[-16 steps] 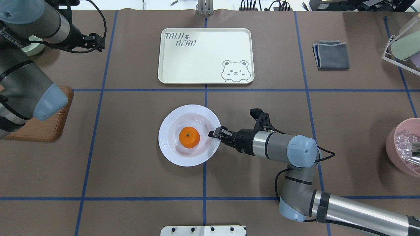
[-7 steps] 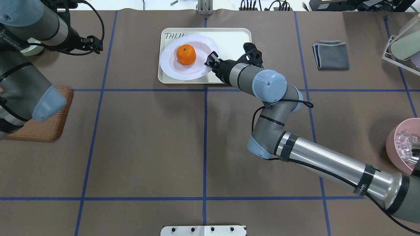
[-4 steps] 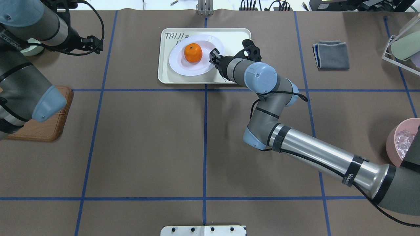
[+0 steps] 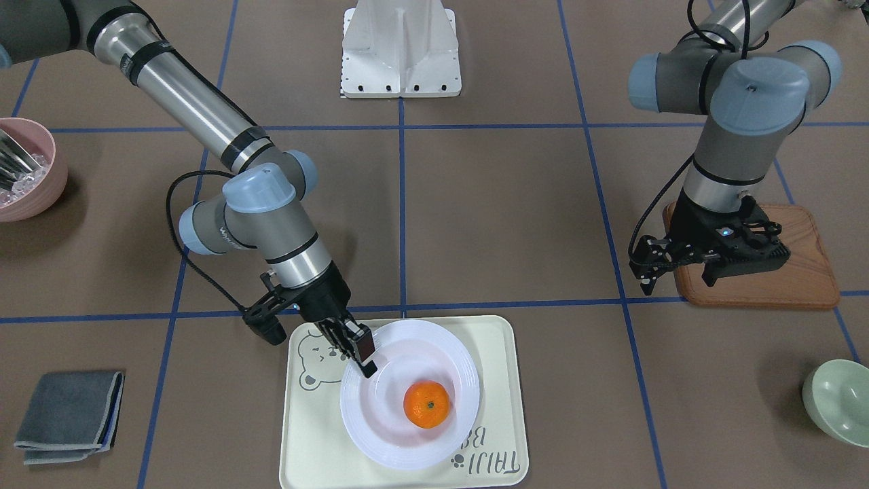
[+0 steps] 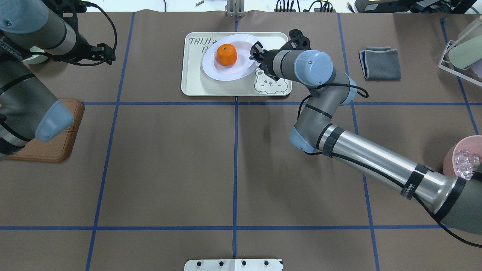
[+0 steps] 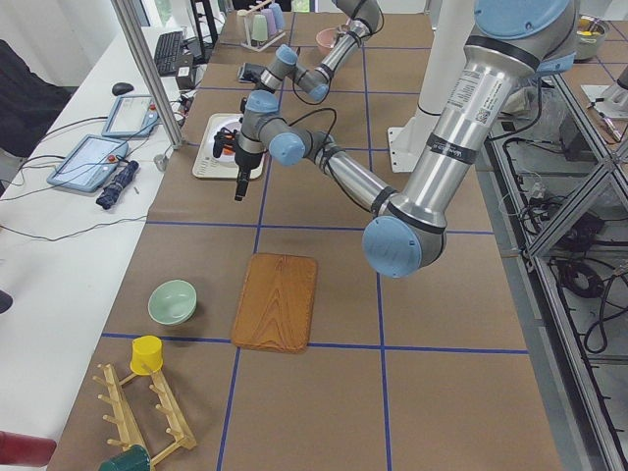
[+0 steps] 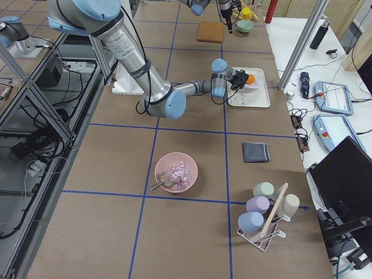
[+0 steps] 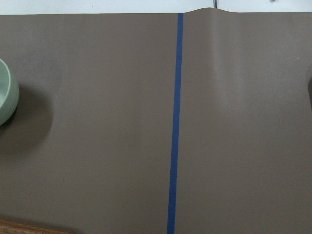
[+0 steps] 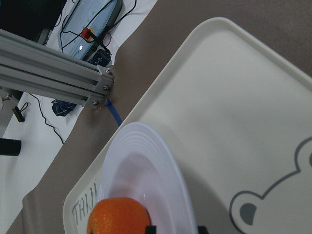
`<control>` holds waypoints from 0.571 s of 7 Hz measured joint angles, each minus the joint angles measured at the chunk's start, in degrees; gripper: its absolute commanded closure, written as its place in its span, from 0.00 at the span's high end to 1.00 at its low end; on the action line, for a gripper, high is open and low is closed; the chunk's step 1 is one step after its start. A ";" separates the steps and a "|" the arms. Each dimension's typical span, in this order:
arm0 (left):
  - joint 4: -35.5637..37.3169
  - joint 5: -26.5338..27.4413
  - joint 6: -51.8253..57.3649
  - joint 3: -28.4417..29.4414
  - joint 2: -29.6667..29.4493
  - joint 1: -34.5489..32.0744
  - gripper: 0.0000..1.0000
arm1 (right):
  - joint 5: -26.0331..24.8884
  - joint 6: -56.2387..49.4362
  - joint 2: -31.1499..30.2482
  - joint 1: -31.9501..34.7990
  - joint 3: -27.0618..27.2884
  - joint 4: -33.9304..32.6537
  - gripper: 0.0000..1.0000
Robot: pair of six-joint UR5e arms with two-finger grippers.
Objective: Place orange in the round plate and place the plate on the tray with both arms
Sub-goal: 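Open the right gripper to release the plate and pull back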
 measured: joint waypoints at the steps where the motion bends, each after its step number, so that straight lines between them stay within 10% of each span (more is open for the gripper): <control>1: 0.00 0.00 0.17 0.00 0.19 0.01 0.98 | 2.66 -6.67 -3.00 1.13 4.65 -4.00 1.00; 4: -0.01 -0.02 0.37 -0.13 0.32 -0.09 0.98 | 10.78 -27.65 -9.73 4.40 20.00 -27.35 1.00</control>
